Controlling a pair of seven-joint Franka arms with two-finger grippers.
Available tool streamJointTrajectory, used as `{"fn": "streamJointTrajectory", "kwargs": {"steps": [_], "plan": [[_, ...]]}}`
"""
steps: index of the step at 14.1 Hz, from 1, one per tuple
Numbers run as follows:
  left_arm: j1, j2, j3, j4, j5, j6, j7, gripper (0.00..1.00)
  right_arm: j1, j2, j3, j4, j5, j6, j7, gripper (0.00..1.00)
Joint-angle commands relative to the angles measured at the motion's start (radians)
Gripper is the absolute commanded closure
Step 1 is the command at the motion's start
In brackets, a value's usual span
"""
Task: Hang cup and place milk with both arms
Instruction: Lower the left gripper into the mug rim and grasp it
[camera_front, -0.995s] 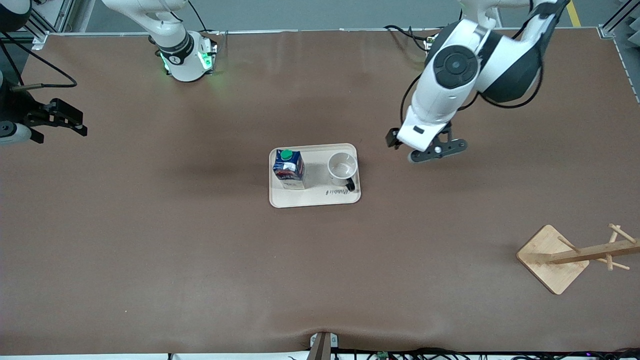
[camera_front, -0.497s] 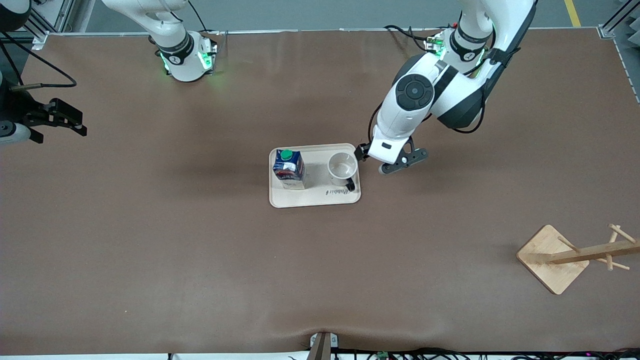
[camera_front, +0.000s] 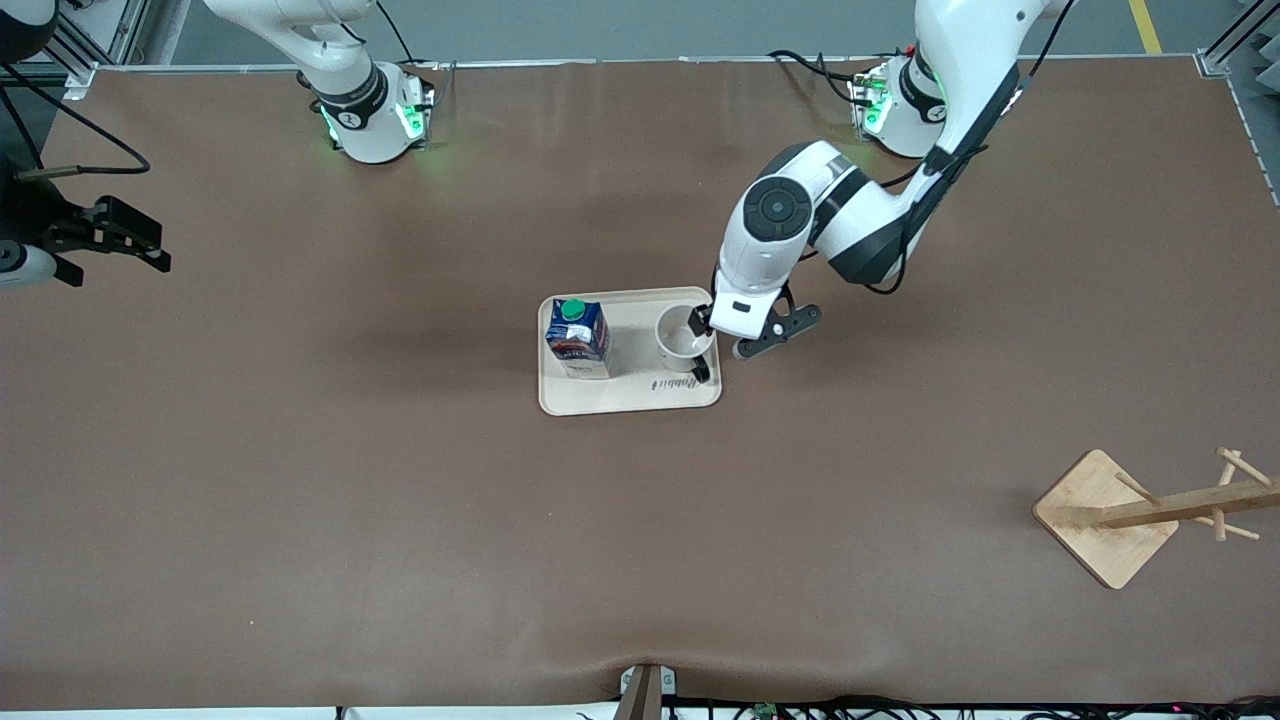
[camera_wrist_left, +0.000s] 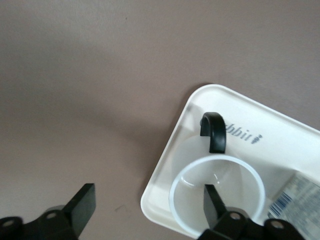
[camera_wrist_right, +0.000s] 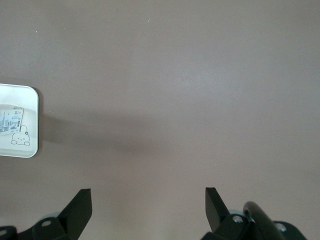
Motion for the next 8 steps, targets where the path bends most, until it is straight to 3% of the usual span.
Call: {"fn": "streamJointTrajectory", "kwargs": {"steps": [1, 5, 6, 8], "plan": [[-0.026, 0.039, -0.004, 0.008, 0.041, 0.018, -0.069, 0.13, -0.013, 0.009, 0.009, 0.023, -0.007, -0.010, 0.004, 0.00], [-0.067, 0.065, -0.004, 0.008, 0.041, 0.018, -0.117, 0.22, -0.014, 0.011, 0.009, 0.023, -0.006, -0.009, -0.004, 0.00], [-0.069, 0.078, -0.004, 0.009, 0.041, 0.021, -0.123, 0.32, -0.008, 0.018, 0.009, 0.025, -0.009, -0.009, -0.002, 0.00], [-0.069, 0.103, -0.004, 0.009, 0.057, 0.048, -0.125, 0.66, -0.007, 0.023, 0.009, 0.028, -0.010, -0.009, 0.001, 0.00]]}}
